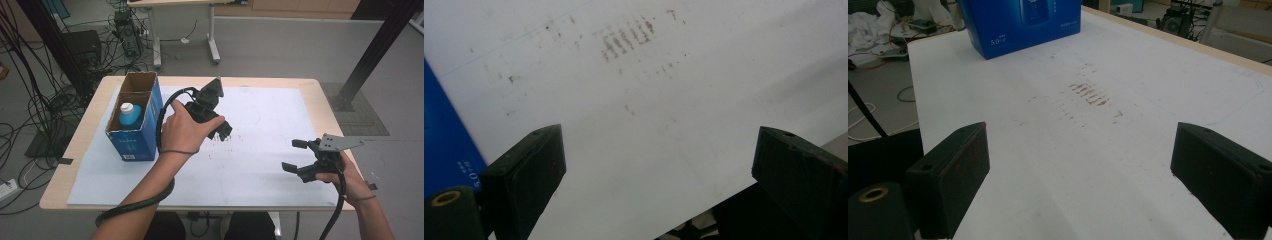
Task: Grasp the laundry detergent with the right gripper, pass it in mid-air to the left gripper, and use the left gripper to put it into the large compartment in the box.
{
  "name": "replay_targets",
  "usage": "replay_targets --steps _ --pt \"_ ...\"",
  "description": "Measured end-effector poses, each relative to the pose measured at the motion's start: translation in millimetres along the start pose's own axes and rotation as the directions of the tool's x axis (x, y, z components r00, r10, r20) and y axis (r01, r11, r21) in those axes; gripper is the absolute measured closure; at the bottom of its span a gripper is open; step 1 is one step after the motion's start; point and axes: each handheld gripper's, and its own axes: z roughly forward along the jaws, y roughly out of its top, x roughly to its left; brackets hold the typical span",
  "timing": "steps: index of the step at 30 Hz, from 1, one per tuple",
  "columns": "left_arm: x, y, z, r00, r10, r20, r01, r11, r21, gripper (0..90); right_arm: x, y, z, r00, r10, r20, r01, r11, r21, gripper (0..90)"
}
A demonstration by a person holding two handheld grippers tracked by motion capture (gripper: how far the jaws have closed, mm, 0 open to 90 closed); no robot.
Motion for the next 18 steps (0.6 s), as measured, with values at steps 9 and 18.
replay_targets --steps 9,18 --pt "-14.8 -13.7 24.4 0.9999 0.014 0.010 -0.014 0.9999 -0.001 7.6 0.9 6.3 3.6 0.9999 -0.006 0.008 0.006 1.000 0.010 8.5" --pt "-33.3 -23.0 48.4 0.9989 0.041 0.020 -0.041 0.9991 -0.007 7.5 1.9 9.3 5.3 0.9998 -0.007 0.018 0.007 1.000 0.021 8.5"
